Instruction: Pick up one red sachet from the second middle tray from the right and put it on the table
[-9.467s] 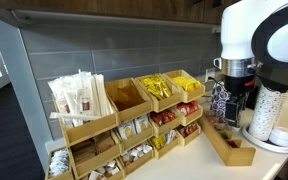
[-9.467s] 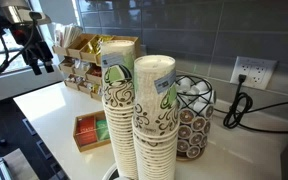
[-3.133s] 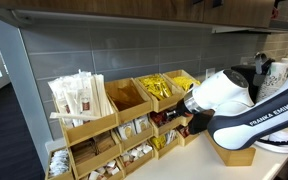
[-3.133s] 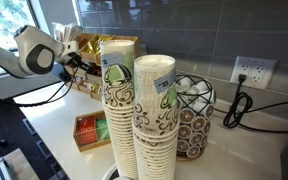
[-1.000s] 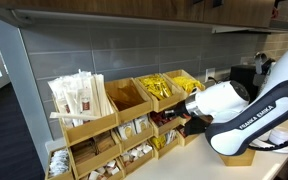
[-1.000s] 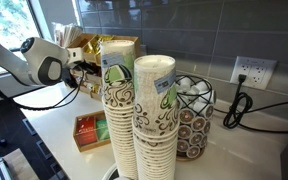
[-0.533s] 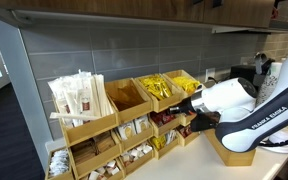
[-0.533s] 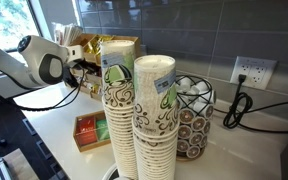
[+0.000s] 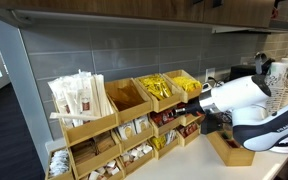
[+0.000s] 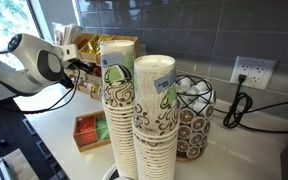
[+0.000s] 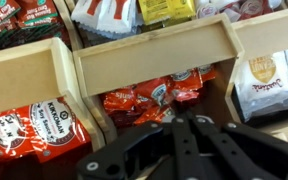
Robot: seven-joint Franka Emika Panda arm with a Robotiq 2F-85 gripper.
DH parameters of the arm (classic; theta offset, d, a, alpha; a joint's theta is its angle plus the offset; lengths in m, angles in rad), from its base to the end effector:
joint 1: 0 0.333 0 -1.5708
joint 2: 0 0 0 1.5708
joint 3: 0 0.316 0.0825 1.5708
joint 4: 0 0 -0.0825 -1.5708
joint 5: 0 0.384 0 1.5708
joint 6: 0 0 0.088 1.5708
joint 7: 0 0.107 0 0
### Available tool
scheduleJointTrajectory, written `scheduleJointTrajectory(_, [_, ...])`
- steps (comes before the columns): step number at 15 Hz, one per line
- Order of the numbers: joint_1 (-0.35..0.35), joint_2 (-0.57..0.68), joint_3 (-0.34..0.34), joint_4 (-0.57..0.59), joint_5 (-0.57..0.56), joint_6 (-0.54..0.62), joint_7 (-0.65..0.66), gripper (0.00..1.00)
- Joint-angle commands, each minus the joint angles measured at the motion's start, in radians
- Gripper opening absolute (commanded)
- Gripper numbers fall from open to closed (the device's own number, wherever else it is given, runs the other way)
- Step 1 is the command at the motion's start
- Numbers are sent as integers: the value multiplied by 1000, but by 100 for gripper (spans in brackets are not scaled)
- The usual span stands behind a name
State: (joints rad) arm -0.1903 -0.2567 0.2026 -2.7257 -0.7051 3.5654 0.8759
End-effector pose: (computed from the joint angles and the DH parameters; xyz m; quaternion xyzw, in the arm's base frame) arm 0.4155 0.0872 0.4153 -0.8759 0.0155 -0.4591 0.1476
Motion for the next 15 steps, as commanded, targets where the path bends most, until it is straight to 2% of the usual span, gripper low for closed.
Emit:
scheduleJointTrajectory(1, [68,-52,-124,-35,-178,22,110,0])
scheduleJointTrajectory(8, [111,-113,-278,-21,-463,94,273,0])
scheduleJointTrajectory(10, [129,-110,-309,-12,-584,78,354,0])
scheduleJointTrajectory(15, [112,-83,-294,15,-907,-4,582,0])
